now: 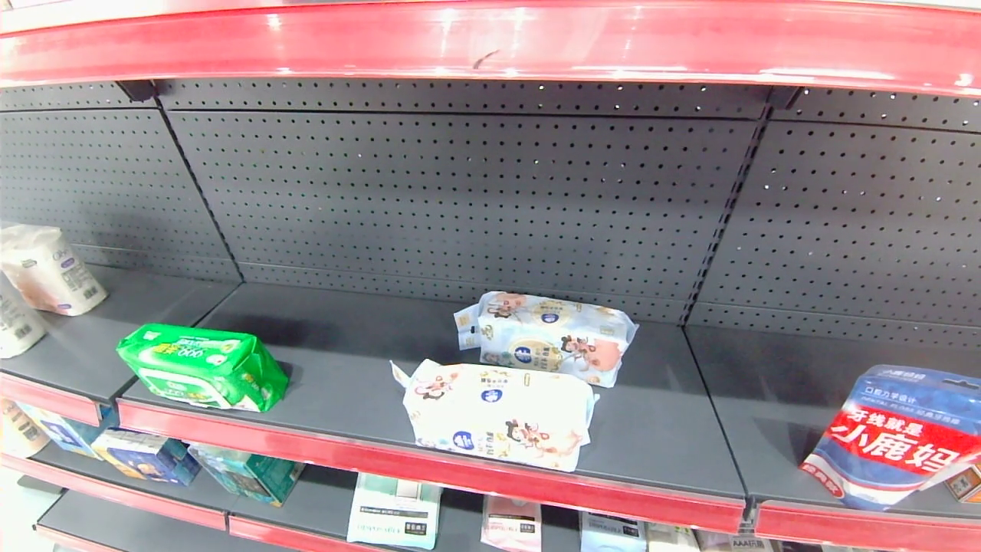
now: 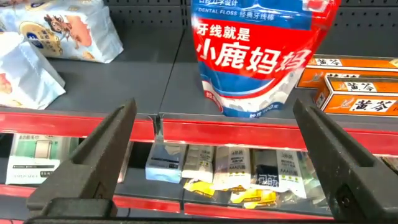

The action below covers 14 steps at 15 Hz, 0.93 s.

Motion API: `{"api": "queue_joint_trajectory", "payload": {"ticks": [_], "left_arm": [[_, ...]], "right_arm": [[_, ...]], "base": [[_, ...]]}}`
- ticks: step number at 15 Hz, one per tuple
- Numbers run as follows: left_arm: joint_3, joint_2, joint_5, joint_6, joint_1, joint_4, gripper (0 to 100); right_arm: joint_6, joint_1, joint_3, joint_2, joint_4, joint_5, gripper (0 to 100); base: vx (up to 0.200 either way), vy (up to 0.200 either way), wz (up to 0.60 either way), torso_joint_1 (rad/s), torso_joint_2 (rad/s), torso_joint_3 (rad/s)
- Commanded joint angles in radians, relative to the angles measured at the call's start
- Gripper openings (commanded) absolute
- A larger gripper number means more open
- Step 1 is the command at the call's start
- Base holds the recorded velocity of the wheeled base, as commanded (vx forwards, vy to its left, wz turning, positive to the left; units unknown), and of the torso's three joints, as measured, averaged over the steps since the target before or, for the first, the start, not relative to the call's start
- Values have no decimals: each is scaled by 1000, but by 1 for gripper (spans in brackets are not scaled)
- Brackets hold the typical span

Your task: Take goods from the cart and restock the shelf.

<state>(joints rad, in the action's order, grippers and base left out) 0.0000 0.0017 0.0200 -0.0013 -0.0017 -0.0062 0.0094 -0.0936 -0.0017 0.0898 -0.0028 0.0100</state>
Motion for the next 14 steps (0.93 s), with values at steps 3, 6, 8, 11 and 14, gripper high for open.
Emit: {"api": "queue_joint_trajectory", "payload": {"ticks": [3,6,8,11,14], "left_arm": [[0,1,-3,7,0,0,100],[0,0,-3,7,0,0,100],[0,0,-2,7,0,0,100],[0,1,-2,7,0,0,100],[0,15,-9,10,-1,0,100]], "right_arm": [[-2,0,0,7,0,1,100],[-2,0,0,7,0,1,100],[-2,0,0,7,0,1,100],[-2,0,0,7,0,1,100],[-2,0,0,7,0,1,100]], "base": [[0,0,-600,-2,1,2],[0,0,-600,9,2,2],[0,0,-600,0,2,-5],[0,0,-400,3,5,5],[0,0,0,0,0,0]]}}
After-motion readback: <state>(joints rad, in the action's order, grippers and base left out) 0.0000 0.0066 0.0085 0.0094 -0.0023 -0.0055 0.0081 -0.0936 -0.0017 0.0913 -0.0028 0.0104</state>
